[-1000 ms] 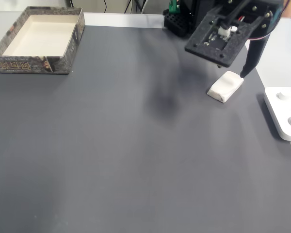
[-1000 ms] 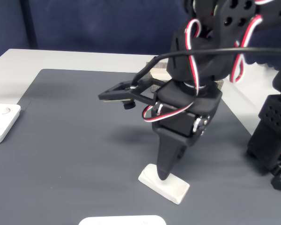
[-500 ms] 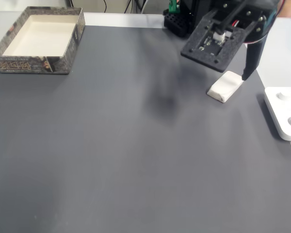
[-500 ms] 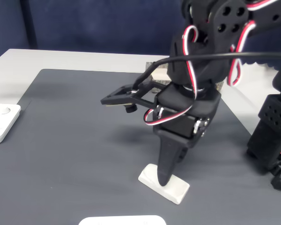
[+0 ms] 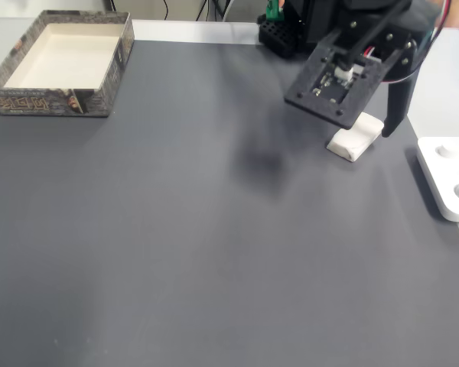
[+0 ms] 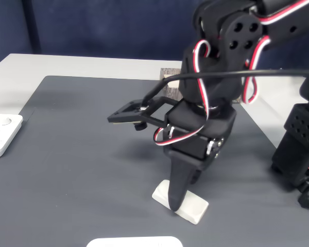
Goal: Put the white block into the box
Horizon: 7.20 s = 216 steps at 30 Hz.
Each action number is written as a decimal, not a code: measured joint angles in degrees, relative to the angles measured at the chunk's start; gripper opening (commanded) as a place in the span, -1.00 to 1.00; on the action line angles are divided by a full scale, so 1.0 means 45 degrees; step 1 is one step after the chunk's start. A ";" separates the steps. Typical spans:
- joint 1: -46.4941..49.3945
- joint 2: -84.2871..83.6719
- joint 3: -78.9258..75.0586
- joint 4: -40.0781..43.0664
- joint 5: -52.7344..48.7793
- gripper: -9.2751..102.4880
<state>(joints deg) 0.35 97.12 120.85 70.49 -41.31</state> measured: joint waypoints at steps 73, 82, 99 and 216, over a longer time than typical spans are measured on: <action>-0.0059 -0.1191 0.0059 -0.0937 -0.0937 -0.42; -0.0059 -0.1309 -0.0215 -0.1211 -0.0352 -0.77; -0.0195 -0.1465 -0.0449 -0.1152 0.0430 -0.86; 1.6973 -1.0664 -1.5430 0.2461 2.8008 -0.81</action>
<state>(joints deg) 76.73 49.13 51.42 81.56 84.73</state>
